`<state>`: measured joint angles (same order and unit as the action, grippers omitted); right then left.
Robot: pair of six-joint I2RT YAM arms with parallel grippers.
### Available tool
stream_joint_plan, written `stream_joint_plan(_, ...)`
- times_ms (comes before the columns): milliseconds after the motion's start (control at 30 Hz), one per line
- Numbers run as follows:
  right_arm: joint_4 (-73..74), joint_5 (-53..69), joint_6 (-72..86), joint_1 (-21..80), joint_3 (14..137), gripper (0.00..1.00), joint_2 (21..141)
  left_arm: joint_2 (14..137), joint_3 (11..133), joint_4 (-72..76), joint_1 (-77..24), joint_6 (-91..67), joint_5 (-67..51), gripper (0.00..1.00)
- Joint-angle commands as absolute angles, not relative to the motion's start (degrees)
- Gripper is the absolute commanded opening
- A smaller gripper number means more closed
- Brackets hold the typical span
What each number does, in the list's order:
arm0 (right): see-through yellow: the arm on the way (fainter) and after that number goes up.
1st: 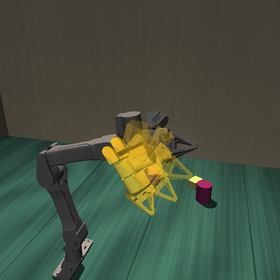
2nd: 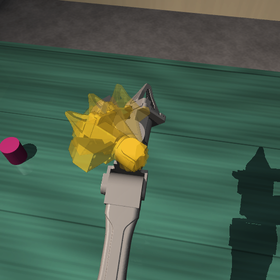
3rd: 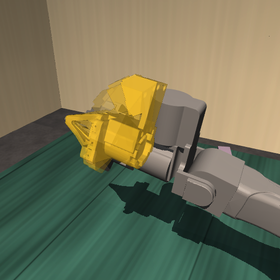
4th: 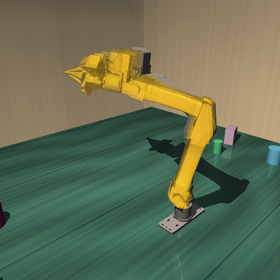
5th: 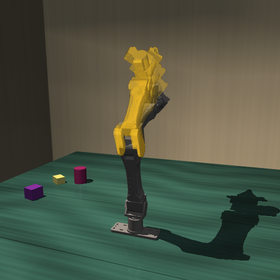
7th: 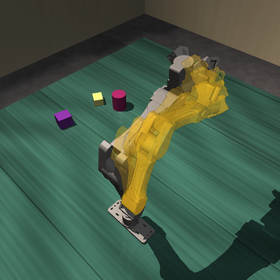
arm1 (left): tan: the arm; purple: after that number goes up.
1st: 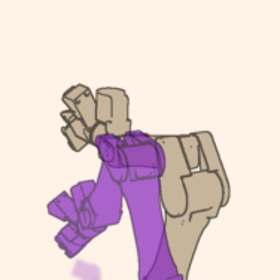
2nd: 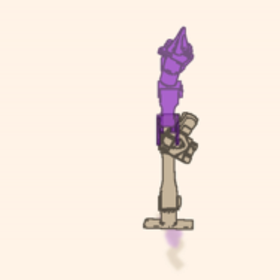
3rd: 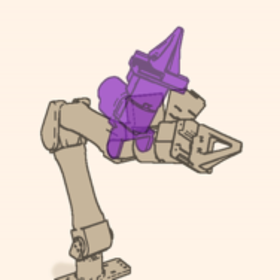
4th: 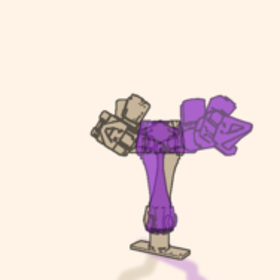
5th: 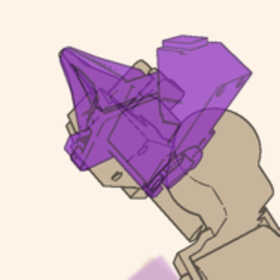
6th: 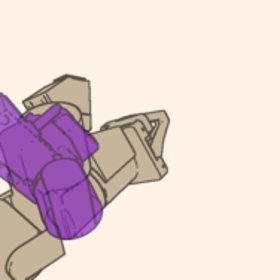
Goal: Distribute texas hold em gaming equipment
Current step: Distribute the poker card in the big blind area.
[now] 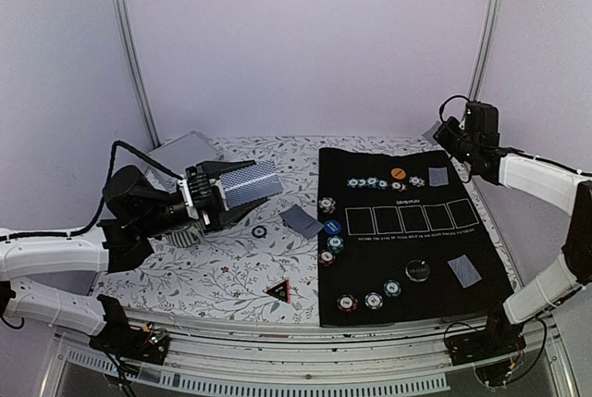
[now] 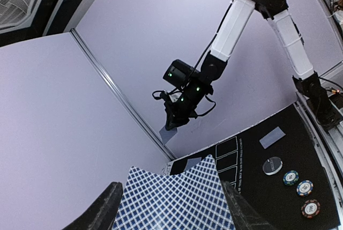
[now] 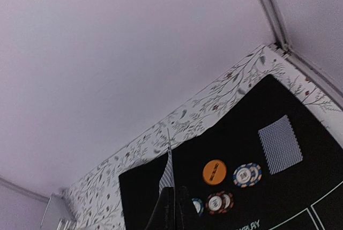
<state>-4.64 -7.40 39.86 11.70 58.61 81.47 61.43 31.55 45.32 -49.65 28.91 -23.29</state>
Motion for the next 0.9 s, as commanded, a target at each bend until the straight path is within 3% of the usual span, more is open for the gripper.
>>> stream_joint_plan(0, -15.7, -18.4, 45.2, 6.6, 61.2, 0.01, 92.2, 61.3, 31.6, 46.7, -50.3, 29.4, -22.8, 0.57)
stream_joint_plan(300, -15.3, -17.2, 46.6, 1.7, 68.8, 0.01, 108.8, 61.8, 31.5, 46.5, -50.3, 29.7, -22.5, 0.57)
stream_joint_plan(433, -15.3, -8.4, 48.3, -0.7, 71.3, 0.01, 113.8, 61.9, 31.6, 46.3, -50.4, 29.7, -22.5, 0.57)
stream_joint_plan(867, -14.0, -4.6, 51.2, -1.4, 72.2, 0.01, 118.0, 62.4, 31.7, 46.2, -50.3, 29.6, -22.5, 0.57)
